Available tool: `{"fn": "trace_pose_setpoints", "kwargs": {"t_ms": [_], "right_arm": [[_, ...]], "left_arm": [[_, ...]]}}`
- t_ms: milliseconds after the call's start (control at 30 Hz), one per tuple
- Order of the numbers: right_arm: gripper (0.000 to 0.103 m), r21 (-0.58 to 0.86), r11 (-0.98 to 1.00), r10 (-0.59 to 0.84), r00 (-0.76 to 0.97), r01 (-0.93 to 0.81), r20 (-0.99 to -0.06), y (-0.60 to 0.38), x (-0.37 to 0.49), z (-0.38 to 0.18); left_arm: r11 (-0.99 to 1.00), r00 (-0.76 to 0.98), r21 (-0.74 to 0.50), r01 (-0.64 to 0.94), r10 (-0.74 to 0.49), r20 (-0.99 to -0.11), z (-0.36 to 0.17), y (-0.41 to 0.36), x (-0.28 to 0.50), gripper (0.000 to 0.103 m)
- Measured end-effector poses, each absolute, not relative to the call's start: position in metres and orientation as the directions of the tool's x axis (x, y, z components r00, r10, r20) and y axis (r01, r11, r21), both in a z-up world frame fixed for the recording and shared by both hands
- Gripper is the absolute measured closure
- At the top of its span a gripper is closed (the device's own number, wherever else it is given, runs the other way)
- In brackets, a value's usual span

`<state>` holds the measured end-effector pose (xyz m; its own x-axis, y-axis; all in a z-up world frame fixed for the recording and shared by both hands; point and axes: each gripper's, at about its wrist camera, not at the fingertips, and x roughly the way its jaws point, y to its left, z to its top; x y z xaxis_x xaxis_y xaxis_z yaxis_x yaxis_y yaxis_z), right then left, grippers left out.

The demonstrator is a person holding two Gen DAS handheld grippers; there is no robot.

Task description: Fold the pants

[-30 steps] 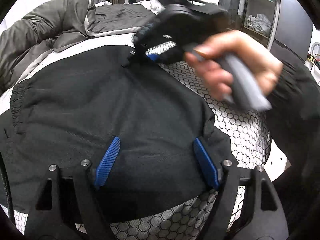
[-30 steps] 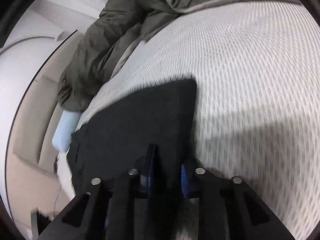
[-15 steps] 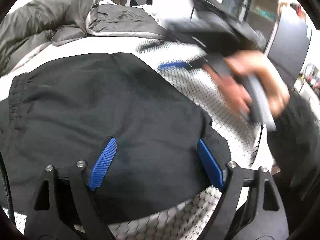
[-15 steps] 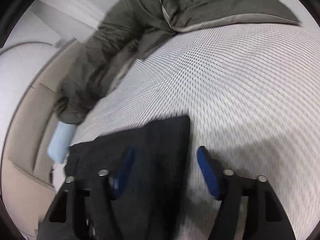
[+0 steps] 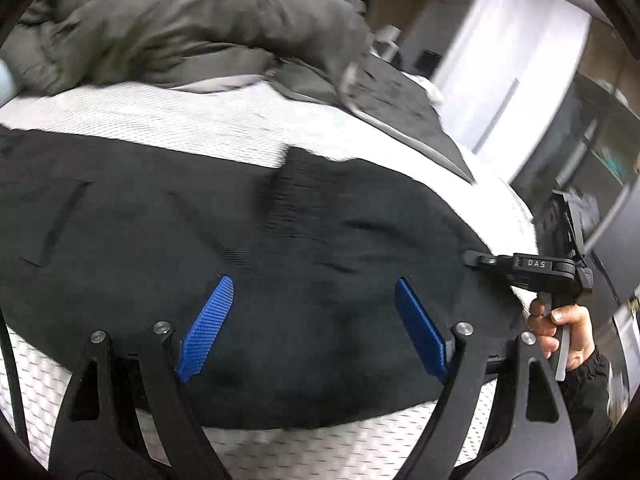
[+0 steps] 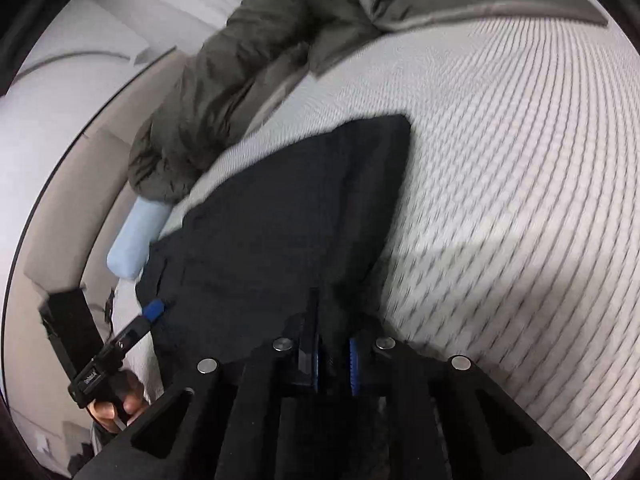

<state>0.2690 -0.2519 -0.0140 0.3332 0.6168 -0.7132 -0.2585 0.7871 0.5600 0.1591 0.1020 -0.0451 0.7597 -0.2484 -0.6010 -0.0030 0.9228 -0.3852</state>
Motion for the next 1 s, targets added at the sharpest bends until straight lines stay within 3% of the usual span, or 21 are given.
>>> {"fn": "trace_pose_setpoints", "kwargs": {"t_ms": [133,233,300,367,433,533,700,767,867,1000], "right_arm": [[0.078,0.386,0.904,0.427,0.408,-0.182,-0.807,-0.251,0.292,-0.007],[0.054,0.362,0.916,0.399,0.480,-0.174,-0.781,-0.252,0.278,0.018],[0.051,0.262,0.939,0.343,0.573,-0.221,-0.745,-0.241,0.253,0.046],[0.040,0.216,0.926,0.365,0.594,-0.308,-0.717,-0.225,0.227,0.065],[0.036,0.234,0.899,0.418,0.568,-0.370,-0.708,-0.212,0.211,0.069],[0.036,0.245,0.861,0.461,0.481,-0.446,-0.746,-0.185,0.194,0.051],[0.036,0.154,0.875,0.356,0.396,-0.459,-0.846,-0.171,0.180,0.009],[0.035,0.168,0.872,0.375,0.406,-0.461,-0.834,-0.179,0.177,0.009],[0.034,0.174,0.867,0.405,0.456,-0.467,-0.792,-0.185,0.170,0.026],[0.034,0.212,0.855,0.443,0.455,-0.473,-0.773,-0.180,0.171,0.025]], "left_arm": [[0.901,0.709,-0.428,-0.075,-0.254,-0.658,-0.064,0.121,0.171,0.022],[0.907,0.715,-0.419,-0.043,-0.265,-0.647,-0.061,0.117,0.173,0.022],[0.917,0.714,-0.400,-0.001,-0.279,-0.642,-0.058,0.108,0.171,0.030],[0.950,0.686,-0.309,0.034,-0.247,-0.685,-0.058,0.089,0.174,0.057],[0.970,0.665,-0.240,0.031,-0.199,-0.719,-0.065,0.079,0.176,0.060],[0.972,0.658,-0.229,0.044,-0.201,-0.726,-0.066,0.080,0.178,0.063],[0.973,0.648,-0.225,0.054,-0.205,-0.734,-0.069,0.084,0.174,0.054],[0.972,0.644,-0.232,0.043,-0.205,-0.737,-0.063,0.087,0.173,0.039],[0.958,0.687,-0.287,0.027,-0.226,-0.691,-0.048,0.098,0.173,0.024],[0.936,0.701,-0.353,-0.010,-0.245,-0.670,-0.040,0.106,0.195,0.024]]}}
